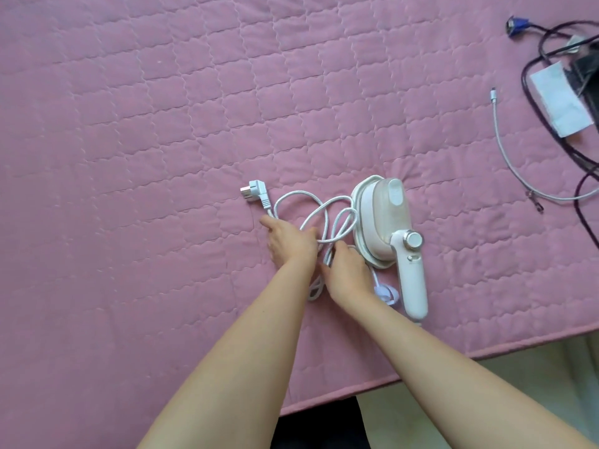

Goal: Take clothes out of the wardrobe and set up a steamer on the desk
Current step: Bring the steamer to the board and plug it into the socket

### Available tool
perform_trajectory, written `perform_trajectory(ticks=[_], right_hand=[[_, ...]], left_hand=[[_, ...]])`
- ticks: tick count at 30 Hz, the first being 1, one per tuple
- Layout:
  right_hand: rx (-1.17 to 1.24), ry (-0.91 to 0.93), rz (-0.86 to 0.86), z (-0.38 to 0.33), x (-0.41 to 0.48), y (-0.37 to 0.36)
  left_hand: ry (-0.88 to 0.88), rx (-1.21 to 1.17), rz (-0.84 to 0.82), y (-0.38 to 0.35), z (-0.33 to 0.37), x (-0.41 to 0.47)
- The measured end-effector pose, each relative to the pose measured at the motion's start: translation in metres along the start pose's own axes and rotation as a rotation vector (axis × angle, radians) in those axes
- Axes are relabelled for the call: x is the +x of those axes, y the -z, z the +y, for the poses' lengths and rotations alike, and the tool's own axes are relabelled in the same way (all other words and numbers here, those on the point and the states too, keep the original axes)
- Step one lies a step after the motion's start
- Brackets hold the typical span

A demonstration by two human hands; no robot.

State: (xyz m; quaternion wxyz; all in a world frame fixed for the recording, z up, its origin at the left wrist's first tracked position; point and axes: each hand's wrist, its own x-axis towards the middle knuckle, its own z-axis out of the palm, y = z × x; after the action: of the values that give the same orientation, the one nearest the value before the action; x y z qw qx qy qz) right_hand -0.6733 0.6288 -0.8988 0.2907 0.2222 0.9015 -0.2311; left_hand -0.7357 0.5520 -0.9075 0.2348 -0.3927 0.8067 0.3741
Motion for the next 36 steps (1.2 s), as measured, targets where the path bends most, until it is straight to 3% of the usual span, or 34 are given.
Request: perform_trajectory(ticks=[6,9,15,18,26,31,36], right_hand=[[0.582,-0.282,0.093,0.001,-0.006,-0.012],[0.704,-0.330,0.064,0.001,-0.011,-0.014],[0.530,-0.270,0.005,0.002,-0.037,-0.010],[0.435,-0.135,-0.088,-0.004,-0.066,-0.022],[0.542,-0.118,0.117,-0.008,-0.084,-0.028],[0.542,-0.009,0.172,-0.003,-0.081,-0.027],[0.391,0.080,0.163,0.012,-0.081,-0.022]], left_hand=[[-0.121,-0.119,0.002,0.019,-0.028,0.013],[-0.128,-0.224,-0.083,0.030,-0.044,0.015],[-0.181,-0.227,-0.141,0.054,-0.068,-0.003],[-0.178,-0.157,-0.103,0.062,-0.080,-0.015],[-0.311,-0.006,-0.099,0.069,-0.091,-0.036],[-0.120,-0.194,-0.402,0.049,-0.075,-0.037],[0.029,-0.277,-0.448,0.032,-0.056,-0.051]])
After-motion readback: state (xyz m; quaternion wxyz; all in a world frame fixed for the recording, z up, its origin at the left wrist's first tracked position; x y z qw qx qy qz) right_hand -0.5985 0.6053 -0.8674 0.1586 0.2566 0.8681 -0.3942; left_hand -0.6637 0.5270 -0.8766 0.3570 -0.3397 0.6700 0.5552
